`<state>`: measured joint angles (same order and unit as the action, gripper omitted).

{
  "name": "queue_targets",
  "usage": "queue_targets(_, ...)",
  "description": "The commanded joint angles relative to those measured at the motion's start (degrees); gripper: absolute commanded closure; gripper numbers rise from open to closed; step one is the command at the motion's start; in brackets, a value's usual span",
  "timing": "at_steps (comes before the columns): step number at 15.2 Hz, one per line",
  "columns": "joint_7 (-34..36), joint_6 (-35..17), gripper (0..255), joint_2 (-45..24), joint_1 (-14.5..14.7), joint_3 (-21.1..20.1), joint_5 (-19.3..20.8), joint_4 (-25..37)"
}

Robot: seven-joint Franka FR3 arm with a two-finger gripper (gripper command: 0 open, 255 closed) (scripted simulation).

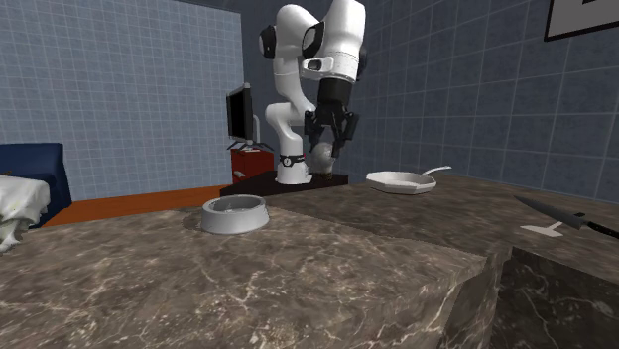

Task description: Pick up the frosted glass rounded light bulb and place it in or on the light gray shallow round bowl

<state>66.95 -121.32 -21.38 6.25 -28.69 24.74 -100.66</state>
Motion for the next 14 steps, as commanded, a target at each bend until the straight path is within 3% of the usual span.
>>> queue_targets(1,-1.4,-0.1,255,1.4,-1.2,0.0,-0.8,-1.0)
queue_targets(14,-20.5,-6.0,255,11.8,-14.9,3.8,-8.1,-11.9)
